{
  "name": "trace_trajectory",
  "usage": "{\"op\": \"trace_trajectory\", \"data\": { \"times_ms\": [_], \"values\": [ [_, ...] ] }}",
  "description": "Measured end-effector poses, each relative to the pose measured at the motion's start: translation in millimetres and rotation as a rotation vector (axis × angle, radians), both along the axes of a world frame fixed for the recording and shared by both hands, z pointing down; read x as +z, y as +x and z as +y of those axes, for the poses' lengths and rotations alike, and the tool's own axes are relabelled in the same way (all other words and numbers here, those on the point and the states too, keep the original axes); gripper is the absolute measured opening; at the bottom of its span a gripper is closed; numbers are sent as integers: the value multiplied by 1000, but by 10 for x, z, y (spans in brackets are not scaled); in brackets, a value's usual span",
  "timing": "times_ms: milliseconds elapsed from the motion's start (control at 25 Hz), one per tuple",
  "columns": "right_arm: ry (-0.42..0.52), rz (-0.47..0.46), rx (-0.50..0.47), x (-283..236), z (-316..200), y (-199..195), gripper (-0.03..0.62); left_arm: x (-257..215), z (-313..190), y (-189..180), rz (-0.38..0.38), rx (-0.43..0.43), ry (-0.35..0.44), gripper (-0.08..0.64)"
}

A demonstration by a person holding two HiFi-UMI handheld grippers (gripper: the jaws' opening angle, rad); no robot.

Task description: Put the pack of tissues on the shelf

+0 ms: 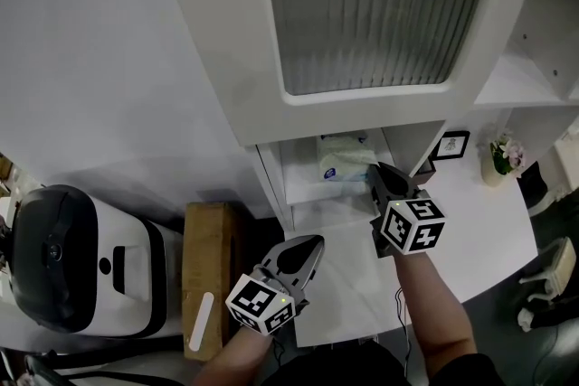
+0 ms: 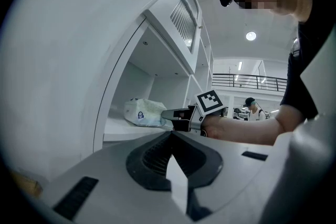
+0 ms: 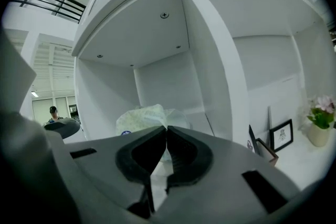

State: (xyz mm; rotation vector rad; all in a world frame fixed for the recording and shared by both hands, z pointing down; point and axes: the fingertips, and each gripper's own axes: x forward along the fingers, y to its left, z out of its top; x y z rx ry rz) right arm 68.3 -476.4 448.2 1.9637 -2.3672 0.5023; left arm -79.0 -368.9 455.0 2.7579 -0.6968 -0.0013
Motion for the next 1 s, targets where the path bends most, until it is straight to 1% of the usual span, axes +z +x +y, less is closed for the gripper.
{"op": "trace_trajectory", "data": {
  "times_ms": [440,800,840,920,1000],
  "values": [
    [-21,12,17,61,-12,46,9,55,92,16,-17,15,-15,3],
    [-6,17,13,23,75,76,11,104,270,66,-31,23,-22,3],
    [-2,18,13,12,89,79,13,99,283,68,-31,21,-21,3],
    [9,19,13,-21,116,88,69,86,312,73,-31,15,-20,3],
    [25,19,16,-74,159,107,67,68,347,89,-30,11,-16,3]
  ]
}}
